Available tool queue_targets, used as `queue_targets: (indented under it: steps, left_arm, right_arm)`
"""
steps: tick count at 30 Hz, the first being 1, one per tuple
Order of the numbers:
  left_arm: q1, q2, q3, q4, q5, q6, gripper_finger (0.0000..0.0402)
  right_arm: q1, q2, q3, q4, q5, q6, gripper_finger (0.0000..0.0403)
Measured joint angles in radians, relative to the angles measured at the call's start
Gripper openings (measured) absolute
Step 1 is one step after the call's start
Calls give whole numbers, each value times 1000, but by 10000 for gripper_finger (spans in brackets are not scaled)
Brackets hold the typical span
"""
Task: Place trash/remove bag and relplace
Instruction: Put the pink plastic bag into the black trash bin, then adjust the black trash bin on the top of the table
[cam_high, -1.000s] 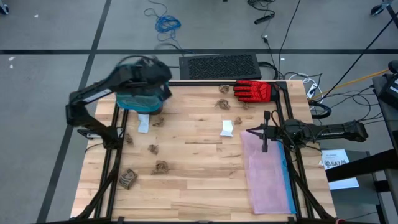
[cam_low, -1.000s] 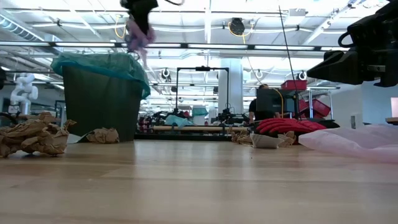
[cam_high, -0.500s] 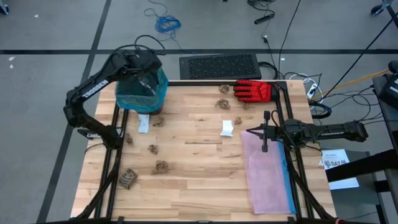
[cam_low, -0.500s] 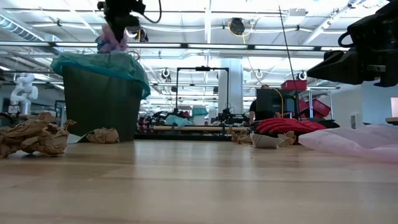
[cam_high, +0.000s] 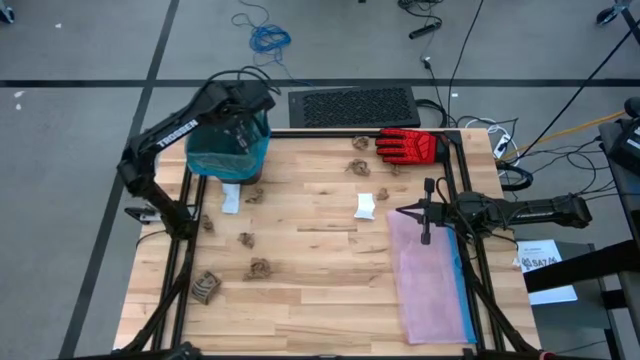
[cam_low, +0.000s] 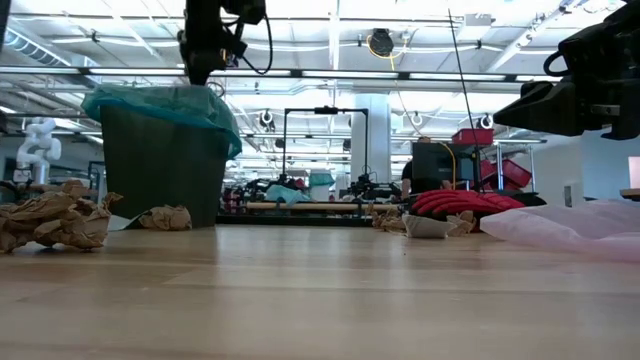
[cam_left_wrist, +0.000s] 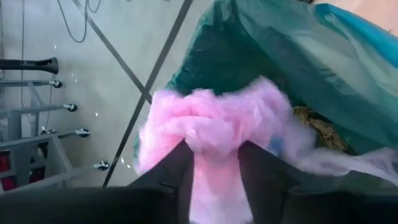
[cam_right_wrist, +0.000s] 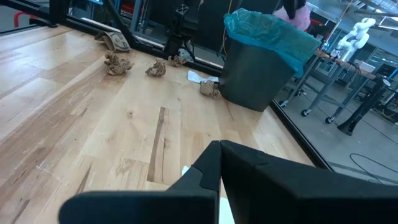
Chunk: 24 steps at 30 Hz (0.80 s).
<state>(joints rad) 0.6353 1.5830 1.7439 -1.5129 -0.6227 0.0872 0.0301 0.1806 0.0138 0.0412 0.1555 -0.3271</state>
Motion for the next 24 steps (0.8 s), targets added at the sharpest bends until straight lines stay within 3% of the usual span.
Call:
queue_targets:
  steps: [5,12,18,22,24]
  left_arm:
    - [-1,11,0,3,-13,-13,166]
    - [0,-14,0,-6,-75,-27,155]
    - [-18,-41,0,-57,70,-23,96]
    - [-61,-77,0,-58,80,-52,19]
    - [-83,-90,0,-58,101,-81,8]
  right_arm:
    - [0,0,0,0,0,0,0]
    - [0,0,0,0,0,0,0]
    - [0,0,0,0,0,-6,0]
    - [0,0,0,1,0,-16,0]
    - [0,0,0,1,0,-21,0]
